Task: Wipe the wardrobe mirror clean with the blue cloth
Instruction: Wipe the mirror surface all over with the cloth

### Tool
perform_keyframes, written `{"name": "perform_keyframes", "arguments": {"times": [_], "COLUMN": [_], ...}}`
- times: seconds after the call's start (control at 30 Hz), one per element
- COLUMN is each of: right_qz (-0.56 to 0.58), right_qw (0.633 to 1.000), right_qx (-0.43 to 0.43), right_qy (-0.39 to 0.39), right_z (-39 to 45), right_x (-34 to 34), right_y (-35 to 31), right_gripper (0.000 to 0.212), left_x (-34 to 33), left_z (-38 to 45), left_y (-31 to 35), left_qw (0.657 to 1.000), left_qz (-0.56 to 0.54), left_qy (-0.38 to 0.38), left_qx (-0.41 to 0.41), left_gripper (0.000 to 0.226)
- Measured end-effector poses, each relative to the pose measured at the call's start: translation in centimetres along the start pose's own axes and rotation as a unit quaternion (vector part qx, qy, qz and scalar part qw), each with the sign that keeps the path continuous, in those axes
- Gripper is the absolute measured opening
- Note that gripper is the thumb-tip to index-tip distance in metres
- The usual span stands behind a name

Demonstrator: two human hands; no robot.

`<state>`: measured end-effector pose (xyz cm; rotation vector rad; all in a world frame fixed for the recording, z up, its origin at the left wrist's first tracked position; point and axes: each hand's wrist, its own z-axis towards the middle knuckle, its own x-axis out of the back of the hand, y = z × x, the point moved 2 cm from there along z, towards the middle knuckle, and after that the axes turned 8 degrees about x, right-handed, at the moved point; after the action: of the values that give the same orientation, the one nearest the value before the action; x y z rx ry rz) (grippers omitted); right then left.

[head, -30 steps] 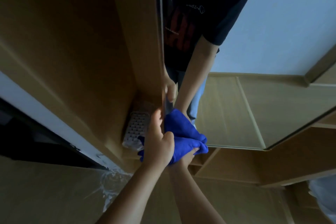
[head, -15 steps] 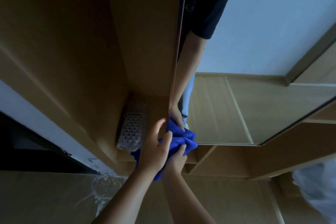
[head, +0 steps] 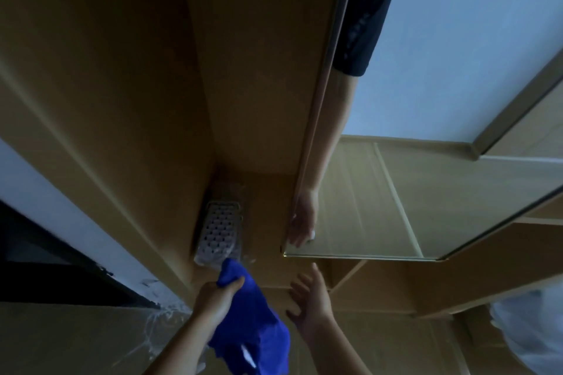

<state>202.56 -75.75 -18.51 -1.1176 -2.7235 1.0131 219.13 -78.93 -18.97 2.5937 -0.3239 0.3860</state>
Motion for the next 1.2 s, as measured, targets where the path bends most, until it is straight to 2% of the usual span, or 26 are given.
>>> {"name": "perform_keyframes", "arguments": {"times": [0.07,0.13,0.23,0.37,0.5,0.67,0.77,0.83,0.93,1.0,1.07,1.13,1.17,1.2], "right_qz": [0.061,0.103,0.133,0.172,0.108,-0.022,-0.065,-0.071,-0.11,-0.15,-0.166,-0.168,-0.175,-0.184], "right_qw": [0.998,0.994,0.991,0.983,0.99,0.994,0.976,0.946,0.874,0.791,0.705,0.625,0.585,0.546], "right_qx": [0.018,0.021,0.023,0.042,0.074,0.103,0.204,0.311,0.473,0.593,0.69,0.762,0.791,0.816], "right_qy": [0.006,-0.002,-0.02,-0.043,-0.046,-0.011,0.036,0.055,0.005,-0.012,-0.015,-0.03,-0.039,-0.046], "right_z": [0.3,0.6,0.5,0.5,0.0,-0.9,-3.6,-6.5,-11.0,-13.6,-16.3,-19.2,-20.7,-22.0], "right_x": [0.6,0.8,0.6,0.3,0.0,-0.5,-0.8,-1.3,-3.0,-4.1,-4.9,-5.6,-6.1,-6.6], "right_y": [-1.4,-2.2,-2.5,-2.5,-2.8,-2.4,-3.0,-4.2,-6.6,-8.7,-11.1,-13.8,-15.1,-16.3], "right_gripper": [0.056,0.059,0.062,0.053,0.032,0.039,0.025,0.017,0.02,0.019,0.016,0.02,0.019,0.018], "left_x": [-1.4,-3.2,-5.1,-6.5,-7.0,-6.4,-5.6,-5.2,-4.1,-3.3,-2.4,-1.1,-1.0,-1.0], "left_z": [0.6,0.4,-0.3,-1.7,-4.3,-7.2,-9.3,-11.3,-14.6,-17.1,-19.4,-22.2,-23.9,-25.3], "left_y": [0.3,1.2,3.2,6.2,7.6,9.9,11.0,11.6,12.6,13.6,15.1,16.2,16.6,16.9], "left_qw": [0.999,0.994,0.983,0.966,0.963,0.953,0.946,0.938,0.92,0.904,0.879,0.86,0.85,0.829], "left_qz": [-0.051,-0.104,-0.182,-0.249,-0.256,-0.266,-0.261,-0.265,-0.258,-0.251,-0.291,-0.314,-0.325,-0.352], "left_qy": [-0.007,-0.014,-0.024,-0.042,-0.006,0.051,0.07,0.071,0.072,0.081,0.06,0.021,-0.037,-0.137], "left_qx": [-0.013,-0.034,-0.019,-0.058,-0.09,-0.139,-0.179,-0.212,-0.286,-0.337,-0.372,-0.403,-0.414,-0.412], "left_gripper": [0.037,0.046,0.058,0.058,0.054,0.055,0.048,0.042,0.038,0.04,0.044,0.043,0.037,0.027]}}
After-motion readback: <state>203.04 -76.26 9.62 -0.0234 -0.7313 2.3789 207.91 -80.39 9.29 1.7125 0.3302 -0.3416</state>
